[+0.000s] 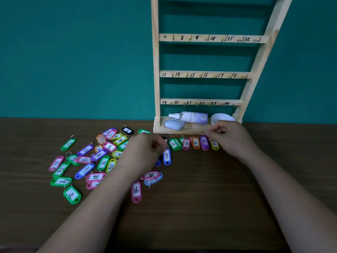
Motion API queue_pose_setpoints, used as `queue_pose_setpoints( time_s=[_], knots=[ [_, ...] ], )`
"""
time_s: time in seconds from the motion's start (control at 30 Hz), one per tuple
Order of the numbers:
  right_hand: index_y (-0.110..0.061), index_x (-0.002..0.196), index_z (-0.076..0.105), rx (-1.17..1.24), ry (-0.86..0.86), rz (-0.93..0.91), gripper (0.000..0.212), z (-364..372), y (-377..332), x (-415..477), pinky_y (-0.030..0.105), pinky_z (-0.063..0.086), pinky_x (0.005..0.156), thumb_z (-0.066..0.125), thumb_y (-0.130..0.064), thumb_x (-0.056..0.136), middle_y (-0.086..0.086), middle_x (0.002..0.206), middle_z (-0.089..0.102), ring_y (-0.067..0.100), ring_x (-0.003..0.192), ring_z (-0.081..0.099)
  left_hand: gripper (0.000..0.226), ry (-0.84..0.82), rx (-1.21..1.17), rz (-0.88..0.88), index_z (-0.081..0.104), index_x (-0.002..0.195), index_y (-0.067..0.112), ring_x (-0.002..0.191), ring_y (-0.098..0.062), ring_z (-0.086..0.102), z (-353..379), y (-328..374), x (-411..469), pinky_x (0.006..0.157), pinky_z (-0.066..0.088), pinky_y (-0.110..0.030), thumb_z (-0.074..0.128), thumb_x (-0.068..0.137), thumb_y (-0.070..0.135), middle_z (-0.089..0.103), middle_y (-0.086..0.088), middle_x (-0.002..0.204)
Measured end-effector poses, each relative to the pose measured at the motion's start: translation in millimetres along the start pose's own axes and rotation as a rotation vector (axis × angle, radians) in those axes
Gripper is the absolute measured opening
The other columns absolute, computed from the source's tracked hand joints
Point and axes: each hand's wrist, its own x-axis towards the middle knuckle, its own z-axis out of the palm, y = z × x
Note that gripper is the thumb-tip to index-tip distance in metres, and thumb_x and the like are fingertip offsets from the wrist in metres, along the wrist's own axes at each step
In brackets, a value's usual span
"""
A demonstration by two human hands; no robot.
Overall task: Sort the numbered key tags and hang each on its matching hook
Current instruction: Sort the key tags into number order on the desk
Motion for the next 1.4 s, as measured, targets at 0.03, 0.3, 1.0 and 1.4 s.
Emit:
queue_pose_setpoints(
  time_s=[0.03,0.3,1.0,1.4],
  knots=[
    [-0.034,0.088,0.078,0.004,0.013,-0.003,0.009,-0.5,-0.3,0.3,0.033,0.055,0.075,0.076,-0.038,0.096,-0.020,0.081,0.077,-0.002,0.083,0.069,0.016,-0.001,0.014,0.004,0.077,0.092,0.032,0.078,0.001,0.065,0.6,-0.5,0.1,0.059,0.043,-0.003,0.067,0.101,0.024,0.072,0.016,0.084],
    [-0.032,0.091,0.076,-0.012,0.038,-0.099,0.015,7.8,-12.2,-7.5,0.027,0.052,0.076,0.070,-0.041,0.101,-0.014,0.085,0.076,-0.002,0.088,0.067,0.015,0.037,0.099,0.024,0.071,0.087,0.030,0.079,-0.002,0.065,3.6,-4.0,2.8,0.058,0.038,-0.008,0.068,0.099,0.021,0.072,0.013,0.082],
    [-0.036,0.094,0.070,-0.192,-0.019,-0.514,0.004,63.7,-55.2,-51.8,0.041,0.037,0.094,0.073,-0.037,0.095,-0.022,0.083,0.063,0.000,0.093,0.051,0.016,0.170,0.125,0.115,0.071,0.084,0.028,0.075,0.002,0.061,-5.3,-8.4,-6.0,0.064,0.043,-0.009,0.071,0.090,0.014,0.069,0.016,0.077],
    [-0.034,0.097,0.071,-0.197,0.021,-0.602,0.007,89.4,-79.9,-63.2,0.037,0.033,0.089,0.066,-0.038,0.099,-0.022,0.086,0.063,0.002,0.096,0.053,0.016,0.222,0.185,-0.087,0.072,0.080,0.034,0.078,0.007,0.060,-80.6,-71.6,-23.5,0.065,0.045,-0.014,0.074,0.092,0.023,0.070,0.020,0.080]
  ],
)
